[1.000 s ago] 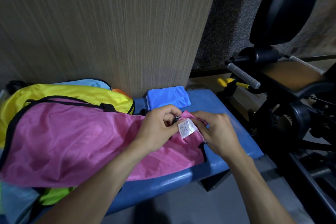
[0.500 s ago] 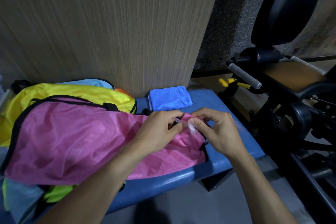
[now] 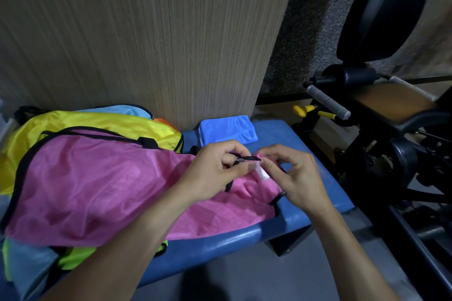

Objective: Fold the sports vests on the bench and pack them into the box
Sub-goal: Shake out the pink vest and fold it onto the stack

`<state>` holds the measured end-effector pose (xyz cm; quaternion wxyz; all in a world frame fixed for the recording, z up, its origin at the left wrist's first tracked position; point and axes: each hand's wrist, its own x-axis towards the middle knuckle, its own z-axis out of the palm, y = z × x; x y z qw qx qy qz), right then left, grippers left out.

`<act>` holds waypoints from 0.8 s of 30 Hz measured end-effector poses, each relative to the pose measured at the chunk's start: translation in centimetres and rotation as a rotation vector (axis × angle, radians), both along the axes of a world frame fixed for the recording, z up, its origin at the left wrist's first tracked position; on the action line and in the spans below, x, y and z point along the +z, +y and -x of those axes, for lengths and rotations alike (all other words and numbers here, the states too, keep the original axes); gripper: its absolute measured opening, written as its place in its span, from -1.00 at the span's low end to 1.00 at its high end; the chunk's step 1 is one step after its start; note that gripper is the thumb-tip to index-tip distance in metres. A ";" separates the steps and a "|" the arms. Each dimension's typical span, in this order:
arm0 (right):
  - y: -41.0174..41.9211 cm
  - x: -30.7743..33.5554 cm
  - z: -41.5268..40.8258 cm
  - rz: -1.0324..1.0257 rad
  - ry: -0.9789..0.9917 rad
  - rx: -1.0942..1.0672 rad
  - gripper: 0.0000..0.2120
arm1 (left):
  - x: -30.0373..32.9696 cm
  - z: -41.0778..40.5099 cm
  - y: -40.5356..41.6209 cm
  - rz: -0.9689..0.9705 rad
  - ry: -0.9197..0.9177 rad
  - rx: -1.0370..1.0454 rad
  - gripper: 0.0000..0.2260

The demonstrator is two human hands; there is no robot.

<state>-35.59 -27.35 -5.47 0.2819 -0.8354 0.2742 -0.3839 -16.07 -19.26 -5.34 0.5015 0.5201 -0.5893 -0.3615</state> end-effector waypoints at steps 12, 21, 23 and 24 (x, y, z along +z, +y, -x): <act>-0.3 0.4 0.2 -0.337 -0.395 -0.041 -0.88 | 0.0 -0.9 -0.1 0.198 0.083 0.247 -0.89; 0.9 1.2 -0.5 -0.139 -0.229 0.038 -0.91 | 0.5 -0.4 0.2 0.110 0.011 0.094 -0.85; 0.9 1.3 -0.6 -0.106 -0.204 0.037 -0.91 | 0.7 -0.4 0.3 0.100 -0.009 0.086 -0.89; 1.0 1.3 -0.7 -0.095 -0.195 0.040 -0.91 | 0.7 -0.4 0.3 0.096 -0.023 0.084 -0.91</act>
